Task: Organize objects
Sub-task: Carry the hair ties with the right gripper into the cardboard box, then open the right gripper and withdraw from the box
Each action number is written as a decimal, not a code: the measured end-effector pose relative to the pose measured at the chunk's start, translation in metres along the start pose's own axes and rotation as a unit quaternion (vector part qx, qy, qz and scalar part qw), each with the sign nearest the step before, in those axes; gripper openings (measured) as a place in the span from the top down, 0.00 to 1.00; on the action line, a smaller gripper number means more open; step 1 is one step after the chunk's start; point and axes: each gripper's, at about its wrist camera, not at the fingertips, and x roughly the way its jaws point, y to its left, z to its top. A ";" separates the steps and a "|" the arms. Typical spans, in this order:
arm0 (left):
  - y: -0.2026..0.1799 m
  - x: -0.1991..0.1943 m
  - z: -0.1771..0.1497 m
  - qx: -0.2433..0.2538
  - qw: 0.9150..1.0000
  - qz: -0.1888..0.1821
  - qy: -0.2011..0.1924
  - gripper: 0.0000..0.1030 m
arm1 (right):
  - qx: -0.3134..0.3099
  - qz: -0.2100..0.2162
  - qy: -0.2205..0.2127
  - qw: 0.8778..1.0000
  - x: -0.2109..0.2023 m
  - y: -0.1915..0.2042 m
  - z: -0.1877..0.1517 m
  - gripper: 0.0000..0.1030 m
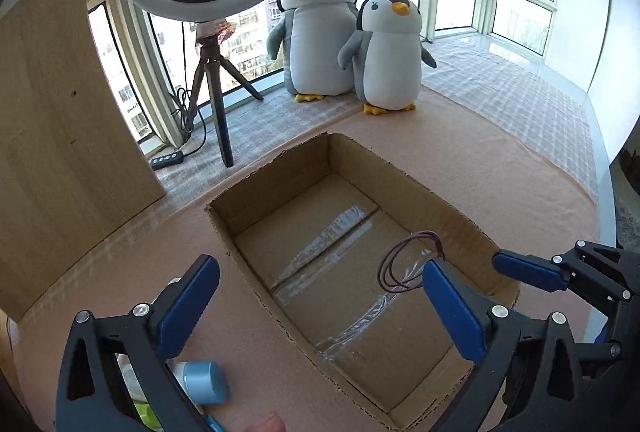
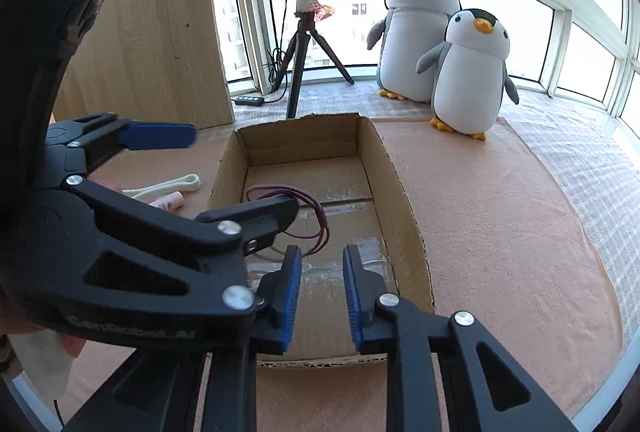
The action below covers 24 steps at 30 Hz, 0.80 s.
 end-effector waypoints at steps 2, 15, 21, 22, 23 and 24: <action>0.017 -0.011 -0.007 -0.022 1.000 0.003 -0.004 0.00 | 0.012 -0.010 -0.006 1.000 -0.006 -0.007 -0.007 0.58; 0.153 -0.129 -0.141 -0.144 0.982 0.119 -0.034 0.00 | -0.043 0.062 -0.022 0.997 -0.032 0.065 -0.021 0.52; 0.193 -0.157 -0.222 -0.201 0.966 0.160 -0.007 0.00 | -0.139 0.140 0.064 0.978 0.010 0.154 -0.043 0.46; 0.197 -0.159 -0.235 -0.214 0.963 0.163 0.001 0.00 | -0.146 0.147 0.088 0.974 0.022 0.164 -0.051 0.46; 0.199 -0.159 -0.245 -0.226 0.961 0.161 0.008 0.00 | -0.148 0.149 0.105 0.972 0.032 0.171 -0.058 0.46; 0.200 -0.161 -0.256 -0.236 0.958 0.160 0.014 0.00 | -0.145 0.149 0.116 0.971 0.039 0.174 -0.065 0.46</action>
